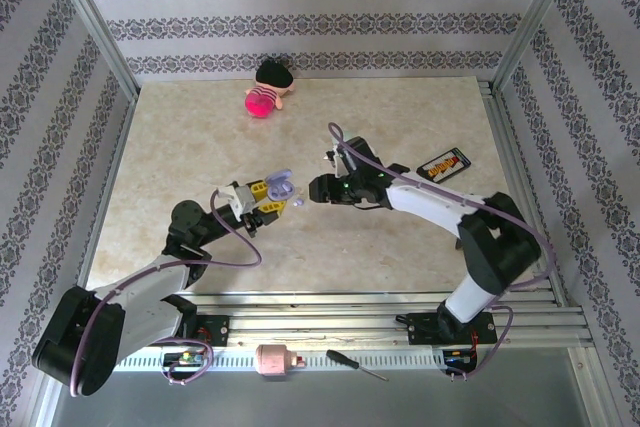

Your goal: Insert the wireless bluetooth earbuds into the charging case

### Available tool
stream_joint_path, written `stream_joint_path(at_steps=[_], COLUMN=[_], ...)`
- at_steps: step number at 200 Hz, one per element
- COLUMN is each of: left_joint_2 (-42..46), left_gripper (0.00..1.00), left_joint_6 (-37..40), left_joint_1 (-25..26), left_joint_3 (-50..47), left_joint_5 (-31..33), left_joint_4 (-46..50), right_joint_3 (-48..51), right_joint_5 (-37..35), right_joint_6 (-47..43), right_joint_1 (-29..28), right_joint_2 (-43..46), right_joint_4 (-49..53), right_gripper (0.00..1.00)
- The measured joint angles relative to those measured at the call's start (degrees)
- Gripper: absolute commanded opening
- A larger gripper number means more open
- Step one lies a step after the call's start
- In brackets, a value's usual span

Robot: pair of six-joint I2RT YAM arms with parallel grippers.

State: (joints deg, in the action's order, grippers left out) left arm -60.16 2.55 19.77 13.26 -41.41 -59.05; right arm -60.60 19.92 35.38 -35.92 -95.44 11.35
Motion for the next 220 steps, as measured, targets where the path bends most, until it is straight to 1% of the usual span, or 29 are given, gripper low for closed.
stream_joint_path(at_steps=[37, 67, 141, 220], left_joint_2=[-2.6, -3.4, -7.1, -9.2], left_gripper=[0.23, 0.23, 0.23, 0.23], left_joint_6=[-1.2, -1.7, -3.0, -3.0], left_joint_1=[-3.8, -4.9, -5.3, -5.3], left_joint_3=[-2.8, -3.9, -4.1, -4.1], left_joint_5=[5.6, 7.9, 8.5, 8.5], left_joint_4=[-2.7, -4.9, -9.5, -11.5], right_joint_3=[-0.8, -2.1, -6.8, -11.3], right_joint_5=[2.5, 4.4, 5.4, 5.4], right_joint_6=[4.1, 6.6, 9.3, 8.6], right_joint_1=[-1.8, -3.8, -4.3, -1.5], right_joint_2=[-4.7, -8.2, -16.3, -20.6], right_joint_4=[-3.0, -5.0, -7.5, -6.9], right_gripper=[0.52, 0.51, 0.51, 0.51])
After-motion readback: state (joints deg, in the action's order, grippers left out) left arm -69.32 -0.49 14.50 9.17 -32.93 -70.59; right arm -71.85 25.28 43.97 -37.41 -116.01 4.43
